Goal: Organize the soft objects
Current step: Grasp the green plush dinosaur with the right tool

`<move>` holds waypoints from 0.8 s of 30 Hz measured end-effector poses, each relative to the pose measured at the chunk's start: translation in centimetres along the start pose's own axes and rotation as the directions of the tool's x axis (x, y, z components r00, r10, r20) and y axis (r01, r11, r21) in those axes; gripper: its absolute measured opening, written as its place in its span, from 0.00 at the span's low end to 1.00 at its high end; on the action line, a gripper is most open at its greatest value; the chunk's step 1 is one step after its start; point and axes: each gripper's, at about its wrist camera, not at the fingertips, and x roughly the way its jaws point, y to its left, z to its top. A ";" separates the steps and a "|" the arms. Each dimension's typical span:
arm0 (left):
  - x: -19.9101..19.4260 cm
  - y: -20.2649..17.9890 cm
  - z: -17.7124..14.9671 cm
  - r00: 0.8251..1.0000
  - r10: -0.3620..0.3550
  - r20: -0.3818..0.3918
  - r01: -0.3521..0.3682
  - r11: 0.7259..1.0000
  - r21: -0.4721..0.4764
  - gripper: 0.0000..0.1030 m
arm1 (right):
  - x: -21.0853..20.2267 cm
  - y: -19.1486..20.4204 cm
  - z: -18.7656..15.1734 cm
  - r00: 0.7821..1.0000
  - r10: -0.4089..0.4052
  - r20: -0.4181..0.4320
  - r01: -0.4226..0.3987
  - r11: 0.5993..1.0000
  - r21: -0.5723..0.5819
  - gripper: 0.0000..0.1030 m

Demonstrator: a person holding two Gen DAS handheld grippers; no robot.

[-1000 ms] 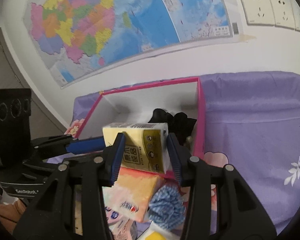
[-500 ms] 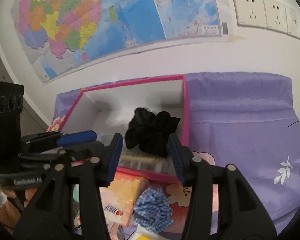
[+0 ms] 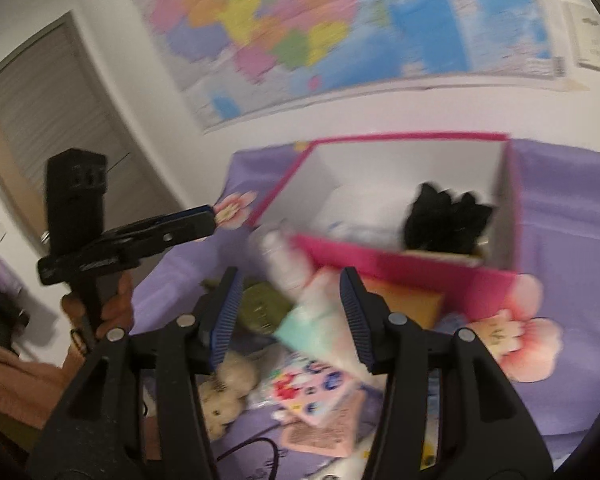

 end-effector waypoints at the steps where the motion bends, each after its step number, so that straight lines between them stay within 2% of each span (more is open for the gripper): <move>1: 0.0 0.6 -0.5 1.000 0.011 -0.008 -0.011 1.000 -0.013 0.51 | 0.8 0.3 -0.2 1.000 0.008 -0.021 -0.008 1.000 -0.005 0.51; 6: 0.3 3.6 -3.0 0.998 0.033 -0.058 -0.038 0.995 -0.089 0.51 | 4.9 1.5 -1.1 0.993 0.047 -0.110 -0.049 0.999 -0.013 0.51; 10: 0.3 4.7 -4.4 0.996 0.024 -0.081 -0.034 0.993 -0.115 0.51 | 7.2 2.1 -1.6 0.987 0.038 -0.156 -0.044 0.998 -0.034 0.51; 14: 0.4 4.7 -5.2 0.995 0.017 -0.101 -0.028 0.994 -0.110 0.57 | 9.4 2.9 -2.0 0.980 -0.020 -0.197 0.003 0.996 -0.085 0.51; 18: 1.0 4.5 -6.0 0.992 0.021 -0.125 -0.032 0.996 -0.086 0.61 | 11.1 3.2 -2.1 0.974 -0.027 -0.223 0.006 0.996 -0.093 0.51; 24: 1.1 4.6 -6.0 0.991 0.016 -0.132 -0.027 0.996 -0.087 0.61 | 13.3 4.3 -2.2 0.963 -0.119 -0.242 0.078 0.982 -0.172 0.51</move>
